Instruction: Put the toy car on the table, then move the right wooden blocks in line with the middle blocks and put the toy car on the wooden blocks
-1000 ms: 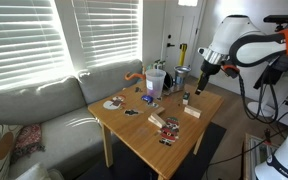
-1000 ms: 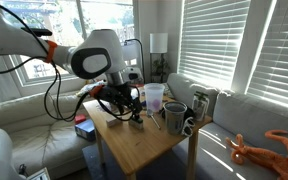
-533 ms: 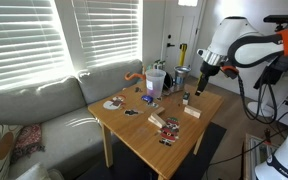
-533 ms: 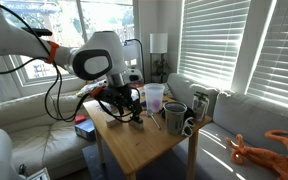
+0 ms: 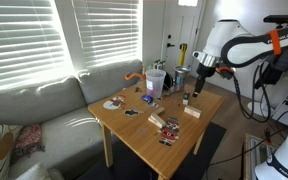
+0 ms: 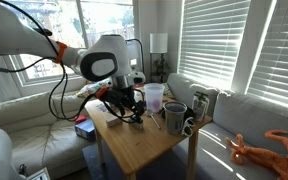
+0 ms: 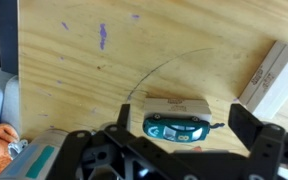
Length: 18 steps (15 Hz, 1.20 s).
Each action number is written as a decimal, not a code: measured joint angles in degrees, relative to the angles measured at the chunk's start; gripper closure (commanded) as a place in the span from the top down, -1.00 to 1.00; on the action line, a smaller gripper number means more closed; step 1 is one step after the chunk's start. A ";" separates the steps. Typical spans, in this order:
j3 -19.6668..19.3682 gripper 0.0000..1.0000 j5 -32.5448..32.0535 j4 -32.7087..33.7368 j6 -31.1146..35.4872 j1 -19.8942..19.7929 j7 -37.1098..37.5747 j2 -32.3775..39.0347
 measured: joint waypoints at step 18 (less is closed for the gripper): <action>0.00 0.85 4.84 5.82 0.08 0.50 -0.38 9.17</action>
